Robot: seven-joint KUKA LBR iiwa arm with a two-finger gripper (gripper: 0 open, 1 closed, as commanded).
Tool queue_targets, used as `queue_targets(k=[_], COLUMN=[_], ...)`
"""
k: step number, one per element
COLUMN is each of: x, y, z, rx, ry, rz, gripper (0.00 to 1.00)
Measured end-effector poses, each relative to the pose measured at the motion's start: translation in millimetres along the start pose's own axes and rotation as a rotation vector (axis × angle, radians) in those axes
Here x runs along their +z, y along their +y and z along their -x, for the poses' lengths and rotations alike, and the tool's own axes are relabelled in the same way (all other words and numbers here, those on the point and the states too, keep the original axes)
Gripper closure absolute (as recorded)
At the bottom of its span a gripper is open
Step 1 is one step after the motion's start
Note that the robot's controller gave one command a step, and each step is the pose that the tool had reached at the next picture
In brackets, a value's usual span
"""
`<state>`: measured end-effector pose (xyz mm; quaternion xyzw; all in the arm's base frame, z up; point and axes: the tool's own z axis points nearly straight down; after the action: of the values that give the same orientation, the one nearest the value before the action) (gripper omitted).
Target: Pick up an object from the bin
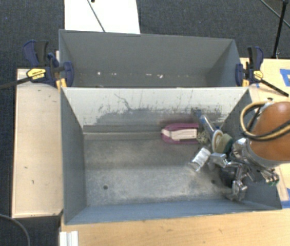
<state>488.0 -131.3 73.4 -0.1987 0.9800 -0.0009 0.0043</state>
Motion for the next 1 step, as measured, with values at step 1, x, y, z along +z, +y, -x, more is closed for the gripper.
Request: queue_targets(k=[1], x=[0.5], y=[36.6], z=[11.0], rx=[-0.231], ry=[-0.006], rz=[-0.004], gripper=[0.0])
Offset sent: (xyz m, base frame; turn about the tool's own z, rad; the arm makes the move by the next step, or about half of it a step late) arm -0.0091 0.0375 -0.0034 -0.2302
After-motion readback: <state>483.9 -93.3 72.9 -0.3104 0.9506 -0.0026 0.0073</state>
